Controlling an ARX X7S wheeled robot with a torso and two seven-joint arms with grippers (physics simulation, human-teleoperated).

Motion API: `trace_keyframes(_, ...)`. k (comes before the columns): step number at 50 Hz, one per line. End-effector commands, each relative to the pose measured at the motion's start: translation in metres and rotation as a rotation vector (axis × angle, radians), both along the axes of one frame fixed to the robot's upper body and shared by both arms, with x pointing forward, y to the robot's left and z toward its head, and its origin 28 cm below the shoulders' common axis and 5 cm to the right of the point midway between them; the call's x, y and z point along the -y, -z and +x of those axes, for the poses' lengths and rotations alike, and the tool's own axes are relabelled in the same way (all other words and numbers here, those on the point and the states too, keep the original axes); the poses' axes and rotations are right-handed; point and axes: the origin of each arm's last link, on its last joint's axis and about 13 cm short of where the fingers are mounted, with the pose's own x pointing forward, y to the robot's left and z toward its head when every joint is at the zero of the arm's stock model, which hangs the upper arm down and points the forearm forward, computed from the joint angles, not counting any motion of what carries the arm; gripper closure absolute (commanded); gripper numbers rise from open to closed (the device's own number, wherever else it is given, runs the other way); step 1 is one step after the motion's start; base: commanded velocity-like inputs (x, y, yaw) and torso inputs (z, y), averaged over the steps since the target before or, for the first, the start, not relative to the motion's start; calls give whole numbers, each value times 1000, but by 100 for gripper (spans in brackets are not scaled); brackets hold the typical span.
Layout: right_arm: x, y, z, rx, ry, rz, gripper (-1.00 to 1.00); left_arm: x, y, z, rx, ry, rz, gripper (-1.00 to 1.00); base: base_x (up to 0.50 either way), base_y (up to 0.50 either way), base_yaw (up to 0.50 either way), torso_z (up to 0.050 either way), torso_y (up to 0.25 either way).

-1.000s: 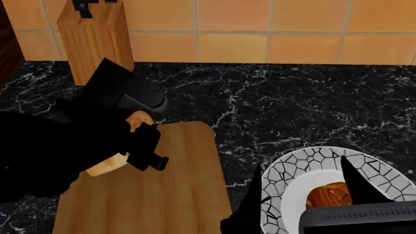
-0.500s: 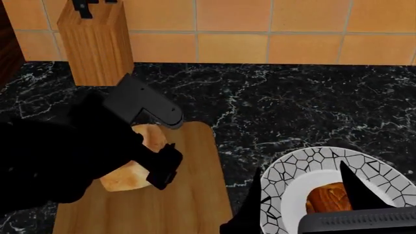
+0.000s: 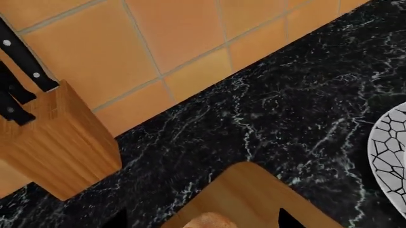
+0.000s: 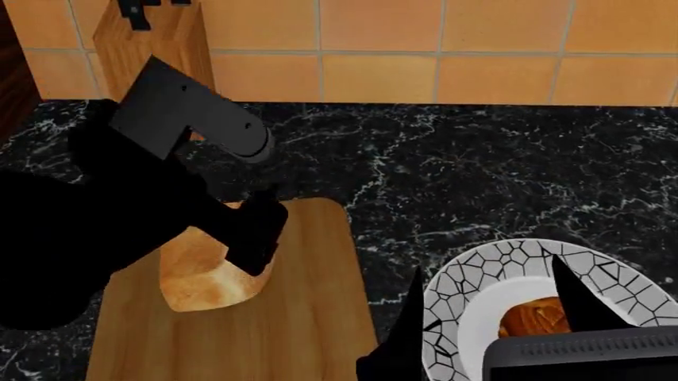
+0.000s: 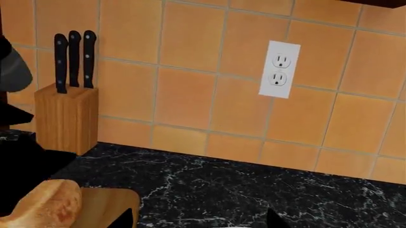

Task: Place all breads on the cutting board.

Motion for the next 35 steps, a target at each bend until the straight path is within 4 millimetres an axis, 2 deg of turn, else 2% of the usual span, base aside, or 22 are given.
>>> trace_keyframes(1,1,-1,3,-6,-5,-4,-100,-2,-26,-38,80,22,-90,-100,0,0,0,0,0)
trace_keyframes(6,1,-4,6,-11,-7,-13,-100,-11,-26,-56,101,-32,-161,-100,0,0,0,0,0)
trace_keyframes(16,2,-6,11,-44,-16,7,-100,-31,-20,-76,123,-139,-261,-100,0,0,0,0,0)
trace_keyframes(22,3,-4,15,-61,-7,-10,-100,-42,-10,-90,144,-204,-284,-100,0,0,0,0,0)
trace_keyframes(31,10,-11,25,-116,0,-35,-100,-52,7,-95,136,-244,-296,-100,0,0,0,0,0)
trace_keyframes(32,12,-15,26,-162,-43,13,-100,-53,7,-96,141,-249,-296,-100,0,0,0,0,0)
trace_keyframes(35,19,-25,32,-174,-26,-39,-100,-55,8,-99,152,-260,-290,-100,0,0,0,0,0)
